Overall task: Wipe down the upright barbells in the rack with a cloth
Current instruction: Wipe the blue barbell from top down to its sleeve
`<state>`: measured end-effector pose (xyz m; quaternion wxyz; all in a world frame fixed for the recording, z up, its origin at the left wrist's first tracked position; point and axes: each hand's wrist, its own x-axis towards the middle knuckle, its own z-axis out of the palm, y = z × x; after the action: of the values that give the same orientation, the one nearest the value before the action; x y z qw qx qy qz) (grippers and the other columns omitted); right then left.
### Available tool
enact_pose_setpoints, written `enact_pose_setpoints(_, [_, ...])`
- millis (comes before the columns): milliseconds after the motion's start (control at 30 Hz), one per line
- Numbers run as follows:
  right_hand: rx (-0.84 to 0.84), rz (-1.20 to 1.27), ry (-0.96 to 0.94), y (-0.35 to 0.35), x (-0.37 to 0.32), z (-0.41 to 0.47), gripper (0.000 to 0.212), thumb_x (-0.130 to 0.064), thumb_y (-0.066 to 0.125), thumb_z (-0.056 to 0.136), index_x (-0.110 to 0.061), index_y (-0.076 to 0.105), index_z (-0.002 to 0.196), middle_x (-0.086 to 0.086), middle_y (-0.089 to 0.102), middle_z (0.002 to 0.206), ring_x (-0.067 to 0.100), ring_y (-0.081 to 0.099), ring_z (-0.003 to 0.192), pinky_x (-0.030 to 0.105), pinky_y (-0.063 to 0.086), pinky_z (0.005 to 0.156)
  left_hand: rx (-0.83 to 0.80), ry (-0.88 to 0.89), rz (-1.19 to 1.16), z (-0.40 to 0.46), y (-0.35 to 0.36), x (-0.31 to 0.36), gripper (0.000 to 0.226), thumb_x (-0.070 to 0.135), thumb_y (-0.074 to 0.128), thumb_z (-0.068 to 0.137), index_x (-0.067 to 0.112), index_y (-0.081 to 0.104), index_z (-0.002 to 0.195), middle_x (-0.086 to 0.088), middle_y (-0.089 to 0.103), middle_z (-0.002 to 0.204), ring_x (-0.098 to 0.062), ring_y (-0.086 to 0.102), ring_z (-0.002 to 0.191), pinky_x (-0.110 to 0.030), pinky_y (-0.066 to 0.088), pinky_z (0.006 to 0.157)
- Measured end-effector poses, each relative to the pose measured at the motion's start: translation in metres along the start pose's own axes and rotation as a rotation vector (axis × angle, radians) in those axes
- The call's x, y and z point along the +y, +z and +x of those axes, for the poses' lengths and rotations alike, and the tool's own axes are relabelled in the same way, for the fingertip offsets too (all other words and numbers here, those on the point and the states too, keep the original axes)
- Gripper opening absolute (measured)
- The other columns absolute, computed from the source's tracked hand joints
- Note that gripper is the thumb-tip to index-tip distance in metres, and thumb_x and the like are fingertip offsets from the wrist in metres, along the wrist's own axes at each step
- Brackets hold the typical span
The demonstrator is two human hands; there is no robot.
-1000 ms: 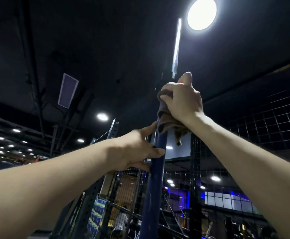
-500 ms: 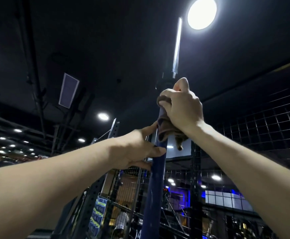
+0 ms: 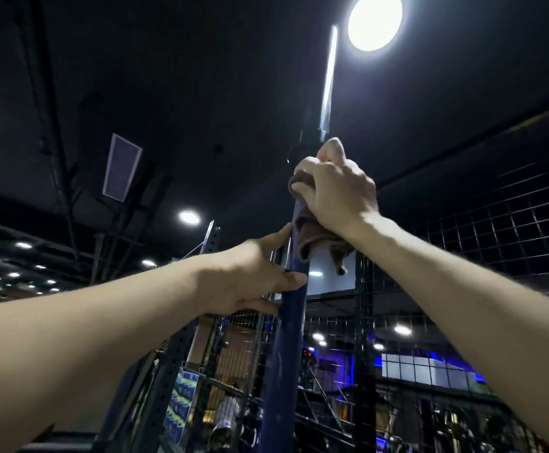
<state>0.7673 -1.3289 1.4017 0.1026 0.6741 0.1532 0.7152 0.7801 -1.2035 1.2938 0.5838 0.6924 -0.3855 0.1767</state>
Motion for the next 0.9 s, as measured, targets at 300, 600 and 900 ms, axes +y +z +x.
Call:
enact_pose_setpoints(300, [0.011, 0.013, 0.143, 0.011, -0.010, 0.009, 0.020, -0.034, 0.052, 0.096, -0.022, 0.061, 0.110, 0.005, 0.036, 0.123, 0.033, 0.046, 0.105, 0.040, 0.044, 0.075, -0.010, -0.010, 0.025, 0.002, -0.003, -0.002, 0.077, 0.005, 0.062, 0.089, 0.041, 0.025, 0.146, 0.001, 0.067, 0.071, -0.013, 0.068, 0.077, -0.033, 0.060, 0.070])
enact_pose_setpoints(600, [0.011, -0.055, 0.116, 0.006, -0.005, 0.028, 0.020, -0.032, 0.052, 0.096, -0.021, 0.062, 0.110, 0.006, 0.037, 0.123, 0.034, 0.047, 0.105, 0.039, 0.038, 0.071, -0.004, 0.007, 0.021, 0.001, 0.003, -0.003, 0.079, 0.006, 0.062, 0.089, 0.042, 0.022, 0.146, -0.004, 0.069, 0.083, -0.010, 0.069, 0.078, -0.026, 0.059, 0.063])
enact_pose_setpoints(900, [0.012, 0.139, 0.036, 0.000, -0.005, -0.031, 0.015, -0.037, 0.056, 0.093, -0.030, 0.067, 0.101, -0.004, 0.039, 0.110, 0.023, 0.045, 0.095, 0.033, 0.037, 0.072, -0.041, 0.055, 0.004, 0.004, 0.000, -0.006, 0.075, 0.009, 0.065, 0.087, 0.044, 0.029, 0.144, 0.002, 0.072, 0.079, -0.002, 0.068, 0.071, -0.024, 0.057, 0.061])
